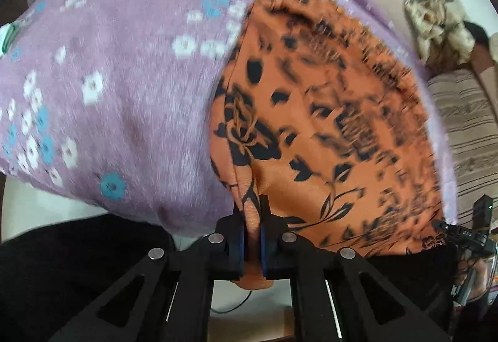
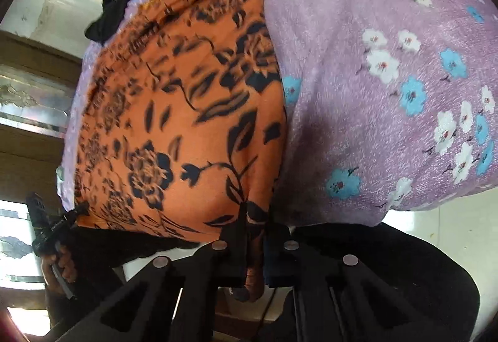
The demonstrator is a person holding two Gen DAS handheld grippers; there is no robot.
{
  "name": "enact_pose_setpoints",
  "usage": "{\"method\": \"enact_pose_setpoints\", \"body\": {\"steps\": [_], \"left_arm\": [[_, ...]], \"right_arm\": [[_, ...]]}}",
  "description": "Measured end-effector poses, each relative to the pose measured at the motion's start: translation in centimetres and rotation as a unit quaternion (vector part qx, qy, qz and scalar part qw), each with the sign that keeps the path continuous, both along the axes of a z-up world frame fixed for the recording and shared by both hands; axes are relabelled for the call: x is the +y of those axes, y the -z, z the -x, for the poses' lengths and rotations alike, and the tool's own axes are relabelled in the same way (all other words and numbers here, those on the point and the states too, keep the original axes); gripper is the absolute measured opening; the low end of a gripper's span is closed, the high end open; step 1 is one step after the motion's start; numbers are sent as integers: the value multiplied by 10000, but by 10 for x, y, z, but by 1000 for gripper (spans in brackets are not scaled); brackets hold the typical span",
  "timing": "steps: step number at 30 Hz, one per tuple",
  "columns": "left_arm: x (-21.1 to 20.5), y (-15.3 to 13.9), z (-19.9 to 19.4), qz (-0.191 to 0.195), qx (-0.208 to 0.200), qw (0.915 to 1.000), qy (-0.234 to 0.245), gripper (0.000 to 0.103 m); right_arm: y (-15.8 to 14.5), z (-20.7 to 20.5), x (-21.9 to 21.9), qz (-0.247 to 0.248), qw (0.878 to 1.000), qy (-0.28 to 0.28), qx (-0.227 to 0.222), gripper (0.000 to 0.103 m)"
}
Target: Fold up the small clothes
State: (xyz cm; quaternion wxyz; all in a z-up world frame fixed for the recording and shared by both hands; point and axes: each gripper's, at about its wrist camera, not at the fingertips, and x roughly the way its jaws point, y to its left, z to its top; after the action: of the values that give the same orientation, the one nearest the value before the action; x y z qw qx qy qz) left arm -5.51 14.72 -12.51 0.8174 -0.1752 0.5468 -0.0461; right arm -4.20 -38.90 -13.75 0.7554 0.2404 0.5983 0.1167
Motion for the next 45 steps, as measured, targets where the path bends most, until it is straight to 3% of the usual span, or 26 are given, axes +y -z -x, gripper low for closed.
{"method": "enact_pose_setpoints", "body": {"steps": [3, 6, 10, 12, 16, 18, 23, 26, 29, 32, 34, 36, 37, 39, 40, 41, 42, 43, 44, 45], "left_arm": [[1, -24, 2, 82, -333, 9994, -20, 7], [5, -23, -1, 238, -278, 9993, -113, 7], [3, 4, -5, 94, 202, 9997, -109, 7], [4, 2, -5, 173, 209, 9995, -149, 7], [7, -41, -5, 445, -434, 9980, -53, 7], [5, -55, -11, 407, -692, 9968, 11, 7], [6, -13, -25, 228, 92, 9997, 19, 7], [4, -18, -32, 217, 72, 9997, 123, 7], [6, -57, -56, 402, -375, 9982, 247, 7], [8, -102, -107, 600, -907, 9938, 240, 8], [11, -115, -150, 506, -1065, 9930, 34, 8], [12, -111, -203, 337, -1148, 9922, -349, 11], [10, -104, -224, 272, -1159, 9920, -432, 11], [3, -74, -278, 42, -932, 9949, -383, 32], [1, -60, -293, -171, -803, 9957, -432, 47], [-1, -45, -308, -460, -690, 9952, -524, 49], [-3, -33, -319, -765, -575, 9944, -439, 49], [-4, -29, -324, -906, -500, 9939, -372, 49], [-4, -29, -326, -931, -515, 9937, -356, 49], [1, -37, -322, -833, -675, 9936, -348, 49]], "right_arm": [[-26, 2, -12, -381, 9984, 176, -371, 6], [-38, 0, -16, -617, 9964, 236, -535, 6], [-15, -5, -13, -641, 9975, 195, -234, 6], [-13, -6, -13, -763, 9964, 252, -254, 6], [-37, -16, -18, -1125, 9906, 337, -696, 6], [-47, -26, -18, -1244, 9876, 346, -895, 6], [-23, -45, -11, -1333, 9884, 356, -635, 6], [-16, -54, -7, -1366, 9888, 292, -526, 6], [-35, -79, -10, -1520, 9848, 313, -781, 6], [-70, -131, -16, -1606, 9775, 424, -1298, 6], [-87, -176, -27, -1583, 9711, 721, -1636, 6], [-82, -228, -38, -1737, 9643, 1038, -1709, 7], [-70, -251, -40, -1711, 9657, 1130, -1592, 9], [-38, -293, -37, -1325, 9751, 1218, -1297, 15], [-26, -301, -35, -963, 9805, 1284, -1137, 27], [-15, -305, -34, -623, 9835, 1394, -973, 37], [-8, -301, -33, -570, 9830, 1455, -961, 41], [-8, -294, -33, -674, 9807, 1470, -1101, 53], [-13, -280, -33, -692, 9777, 1503, -1297, 63], [-19, -270, -34, -546, 9765, 1527, -1421, 64]]}}
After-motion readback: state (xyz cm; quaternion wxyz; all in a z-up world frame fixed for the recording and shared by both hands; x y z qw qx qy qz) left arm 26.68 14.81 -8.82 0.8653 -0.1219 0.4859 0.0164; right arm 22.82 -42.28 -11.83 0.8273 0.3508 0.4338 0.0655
